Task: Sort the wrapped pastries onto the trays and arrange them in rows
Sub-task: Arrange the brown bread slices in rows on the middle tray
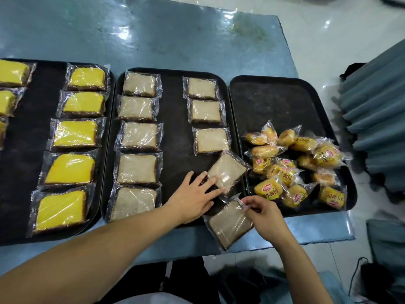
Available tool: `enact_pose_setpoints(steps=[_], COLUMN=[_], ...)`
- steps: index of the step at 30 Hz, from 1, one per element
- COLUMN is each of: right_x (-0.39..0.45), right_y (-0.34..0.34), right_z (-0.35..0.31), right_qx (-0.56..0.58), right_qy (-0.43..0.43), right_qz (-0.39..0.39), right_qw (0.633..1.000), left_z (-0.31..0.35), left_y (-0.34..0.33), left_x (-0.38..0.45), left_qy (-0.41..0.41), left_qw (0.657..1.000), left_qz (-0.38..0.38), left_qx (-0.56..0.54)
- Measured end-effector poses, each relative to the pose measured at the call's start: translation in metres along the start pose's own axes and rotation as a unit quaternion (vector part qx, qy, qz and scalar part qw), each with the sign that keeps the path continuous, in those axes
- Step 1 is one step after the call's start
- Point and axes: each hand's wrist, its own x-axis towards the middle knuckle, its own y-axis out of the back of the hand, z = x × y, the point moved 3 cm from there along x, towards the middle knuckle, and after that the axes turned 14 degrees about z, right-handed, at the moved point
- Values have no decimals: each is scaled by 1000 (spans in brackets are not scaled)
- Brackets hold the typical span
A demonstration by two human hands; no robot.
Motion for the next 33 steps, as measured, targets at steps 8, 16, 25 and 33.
enact_pose_setpoints(steps=[8,16,25,33], right_x=[16,-4,-10,-4], right_y=[-22,-47,-91,-94], right_z=[-8,-18,12,-22], right_qx=[46,-221,-273,-256], right_qy=[-37,257,290,331], right_qz=[13,145,117,163], right_qw=[998,930,910,894], left_z=[-51,-53,-74,-83], left_y=[15,12,31,38], left_x=[-9,8,-76,-97], left_qy=[10,72,232,269], left_qw=[998,997,967,959], left_qz=[5,23,98,86], left_qx=[62,-16,34,19])
